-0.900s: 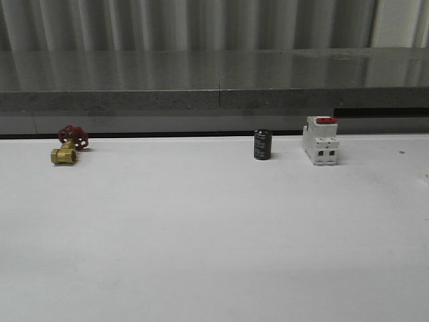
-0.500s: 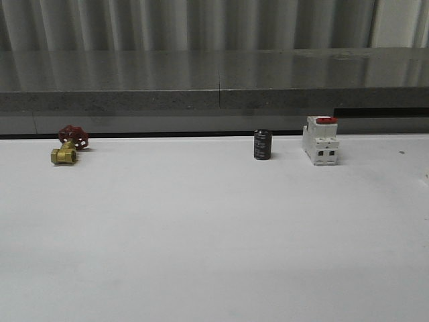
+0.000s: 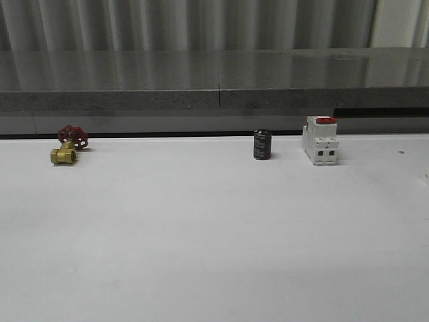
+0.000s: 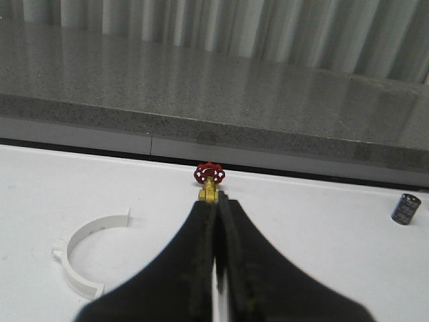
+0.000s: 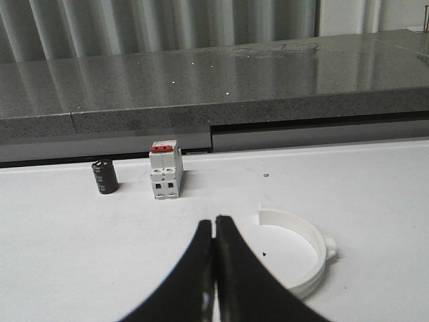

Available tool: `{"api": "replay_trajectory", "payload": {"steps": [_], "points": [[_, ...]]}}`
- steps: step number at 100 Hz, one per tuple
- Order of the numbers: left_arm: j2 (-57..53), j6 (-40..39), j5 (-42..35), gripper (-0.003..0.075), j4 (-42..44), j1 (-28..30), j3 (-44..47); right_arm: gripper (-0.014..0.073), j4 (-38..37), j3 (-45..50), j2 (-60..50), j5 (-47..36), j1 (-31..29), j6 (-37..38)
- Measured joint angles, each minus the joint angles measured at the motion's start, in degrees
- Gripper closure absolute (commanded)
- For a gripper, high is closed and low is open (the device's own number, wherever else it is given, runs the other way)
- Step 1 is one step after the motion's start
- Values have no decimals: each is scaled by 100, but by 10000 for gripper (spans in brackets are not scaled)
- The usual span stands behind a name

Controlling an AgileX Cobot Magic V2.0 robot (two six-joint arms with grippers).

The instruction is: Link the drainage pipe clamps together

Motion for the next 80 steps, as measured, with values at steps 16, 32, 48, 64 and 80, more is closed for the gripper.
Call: {"api": "replay_trajectory", "payload": {"steps": [16,32,48,64,80], "points": [[1022,0,1243,741,0,0,-1151,661,0,0,0,0,0,0],[2070,0,2275,741,0,0,-2025,661,0,0,0,0,0,0],[2760,0,2462,741,0,0,-2278,661,0,0,0,0,0,0],[3180,0,2516,734,0,0,-2288,661,0,0,0,0,0,0],[3476,0,2729,530,-30,0,-2288,661,0,0,0,0,0,0]]}}
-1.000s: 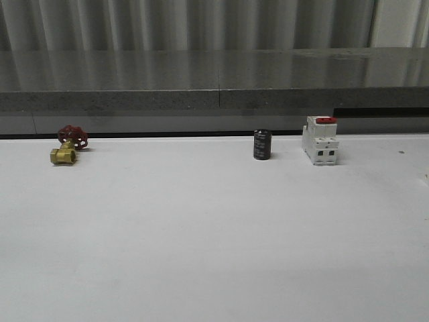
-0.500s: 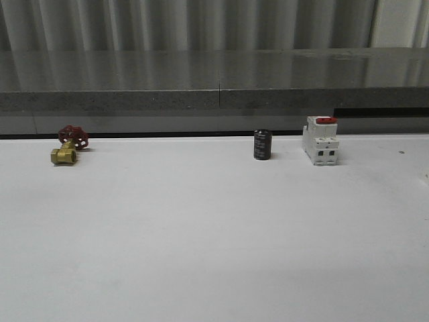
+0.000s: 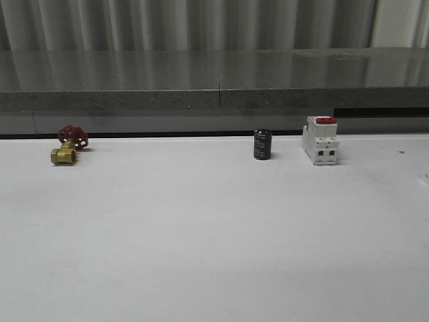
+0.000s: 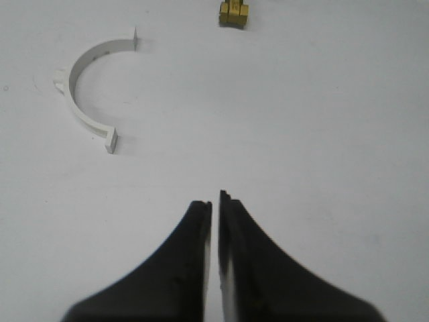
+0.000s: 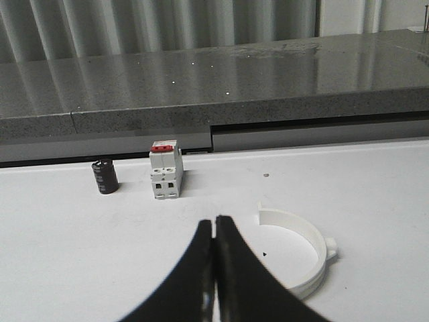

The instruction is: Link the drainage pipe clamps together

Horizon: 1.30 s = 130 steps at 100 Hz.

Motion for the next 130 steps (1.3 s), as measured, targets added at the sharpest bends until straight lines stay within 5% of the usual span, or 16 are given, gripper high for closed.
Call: {"api": "replay_trajectory", "payload": {"steps": [14,24,56,91,111,130], "points": [[161,0,214,254,0,0,0,661,0,0,0,0,0,0],[191,0,264,171,-11,0,0,661,0,0,0,0,0,0],[477,0,194,171,287,0,-124,661,0,0,0,0,0,0],[2448,34,-98,174,992,13,-1332,661,0,0,0,0,0,0],[3625,533,-193,174,929,543,-2157,661,0,0,0,0,0,0],[4631,1813,-151,174,-119,1359,-2757,661,0,0,0,0,0,0]]}}
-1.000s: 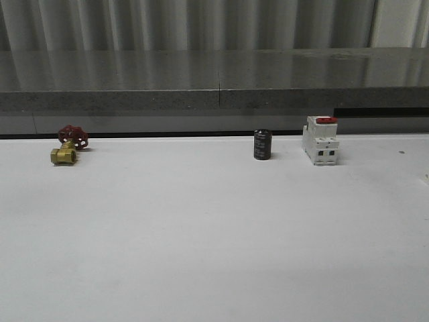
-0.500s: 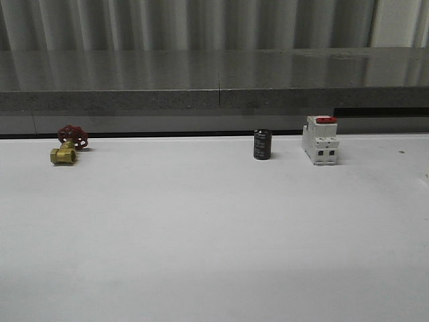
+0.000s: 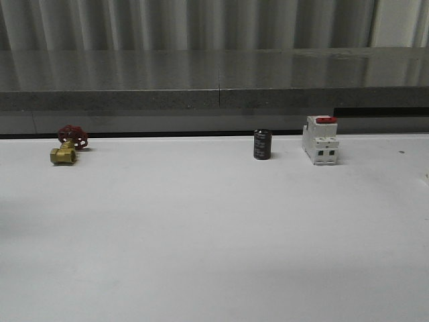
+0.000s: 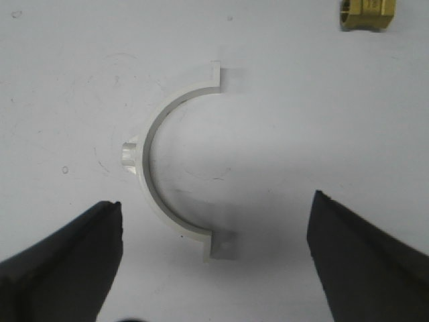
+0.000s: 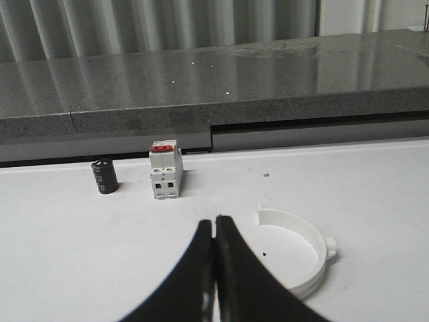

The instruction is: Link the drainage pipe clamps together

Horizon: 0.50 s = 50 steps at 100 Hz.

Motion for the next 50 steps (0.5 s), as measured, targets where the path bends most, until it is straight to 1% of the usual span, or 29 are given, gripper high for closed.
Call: {"api": "replay_trajectory", "payload": {"steps": [5,15,27,50], "points": [[263,246,12,174,-206,194,-115,661,0,0,0,0,0,0],[694,615,37,174,-334,534,-304,661,0,0,0,0,0,0],[1135,762,22,174,-354,815,-438,661,0,0,0,0,0,0],[1617,929,-314,174,-354,921,-487,661,0,0,0,0,0,0]]}}
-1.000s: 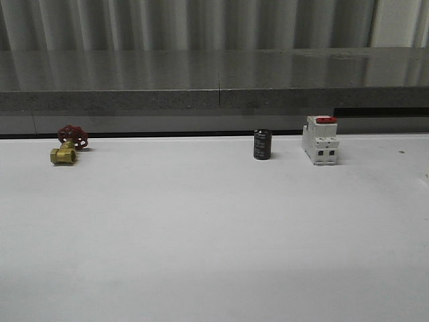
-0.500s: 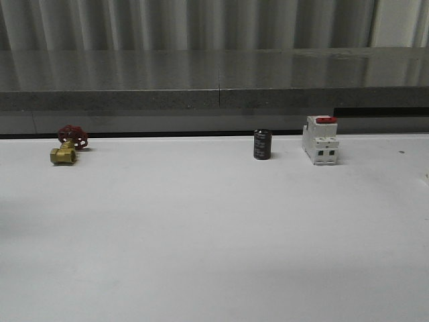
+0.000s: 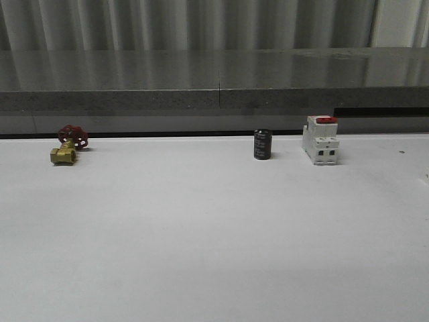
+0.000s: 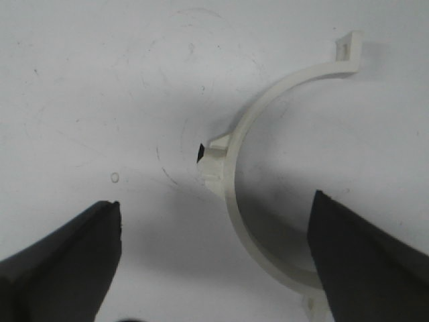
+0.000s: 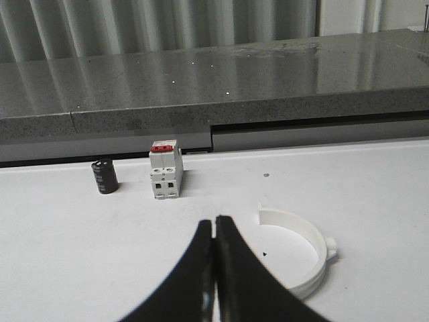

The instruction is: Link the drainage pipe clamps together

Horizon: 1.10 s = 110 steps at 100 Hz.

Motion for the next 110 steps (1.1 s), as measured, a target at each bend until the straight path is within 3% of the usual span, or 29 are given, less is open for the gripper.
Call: {"api": "replay_trajectory", "payload": {"steps": [46,110], "points": [[655,65,-605,174,84,0,0,661,0,0,0,0,0,0],[742,114,-960,174,248,0,-8,661,0,0,0,0,0,0]]}}
